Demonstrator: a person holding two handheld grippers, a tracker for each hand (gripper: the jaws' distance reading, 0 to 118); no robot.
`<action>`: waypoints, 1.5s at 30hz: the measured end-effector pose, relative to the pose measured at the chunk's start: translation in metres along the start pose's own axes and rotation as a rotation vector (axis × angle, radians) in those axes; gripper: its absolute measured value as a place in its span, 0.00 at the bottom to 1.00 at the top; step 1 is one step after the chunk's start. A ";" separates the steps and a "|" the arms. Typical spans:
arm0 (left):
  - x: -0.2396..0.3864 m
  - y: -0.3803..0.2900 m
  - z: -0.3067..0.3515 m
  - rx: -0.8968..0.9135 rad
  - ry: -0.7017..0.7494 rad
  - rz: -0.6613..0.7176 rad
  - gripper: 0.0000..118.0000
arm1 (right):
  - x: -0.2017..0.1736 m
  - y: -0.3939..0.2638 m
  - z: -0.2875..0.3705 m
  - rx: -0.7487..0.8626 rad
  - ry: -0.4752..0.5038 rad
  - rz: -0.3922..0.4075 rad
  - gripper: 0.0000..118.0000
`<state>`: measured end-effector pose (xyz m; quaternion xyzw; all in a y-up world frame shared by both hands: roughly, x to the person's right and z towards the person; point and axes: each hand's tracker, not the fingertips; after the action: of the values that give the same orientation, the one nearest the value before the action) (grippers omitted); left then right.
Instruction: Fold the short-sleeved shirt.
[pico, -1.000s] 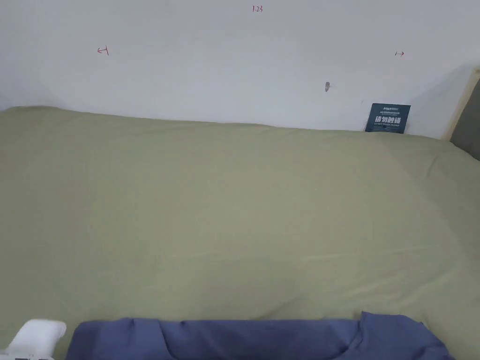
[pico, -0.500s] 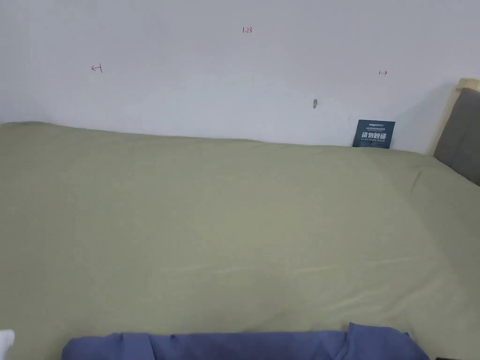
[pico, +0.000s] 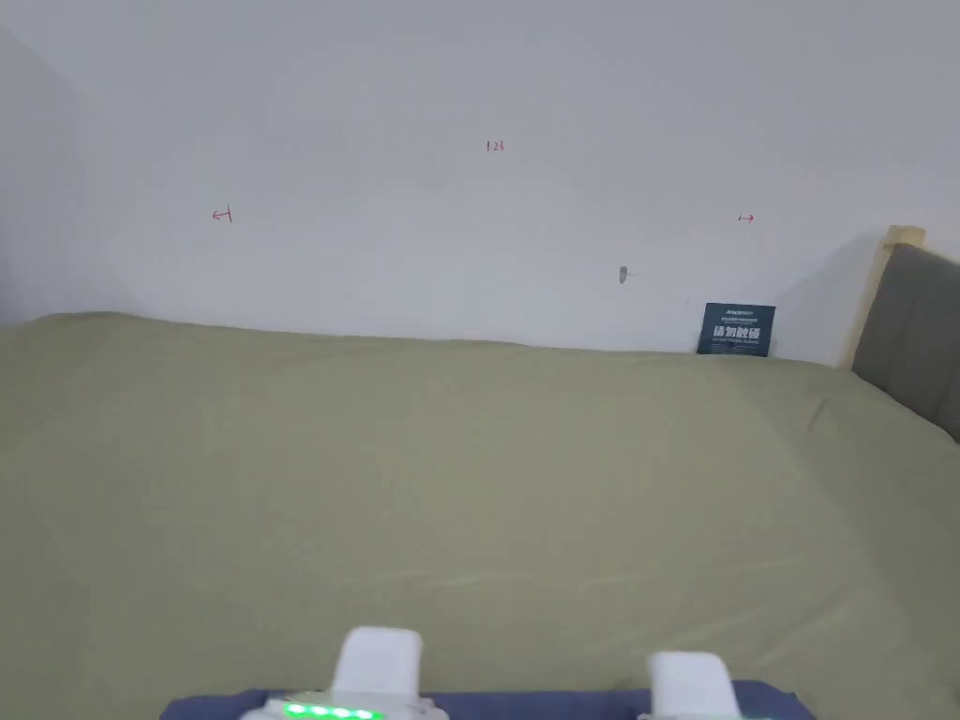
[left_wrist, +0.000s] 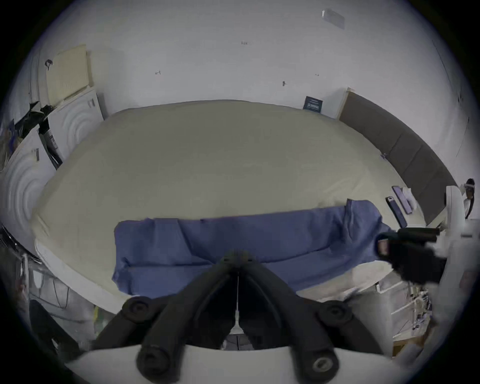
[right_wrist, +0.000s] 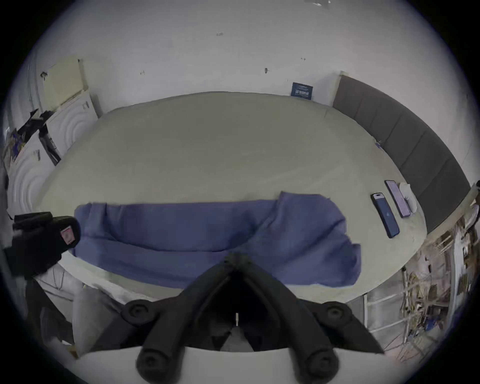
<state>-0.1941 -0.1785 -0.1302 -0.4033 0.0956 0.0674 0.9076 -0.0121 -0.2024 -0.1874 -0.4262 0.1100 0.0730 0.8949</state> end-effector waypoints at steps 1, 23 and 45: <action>0.010 -0.006 -0.001 0.016 0.037 -0.041 0.00 | -0.007 -0.006 -0.002 0.008 -0.019 0.023 0.01; -0.172 0.014 -0.025 -0.051 -0.523 0.357 0.00 | 0.023 -0.004 0.018 0.070 0.020 -0.051 0.01; -0.282 -0.084 -0.110 -0.045 -0.846 0.909 0.97 | 0.052 0.008 0.017 0.027 0.103 -0.125 0.01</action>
<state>-0.4648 -0.3291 -0.0779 -0.2796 -0.1117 0.6031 0.7386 0.0384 -0.1824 -0.1961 -0.4235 0.1302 -0.0066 0.8965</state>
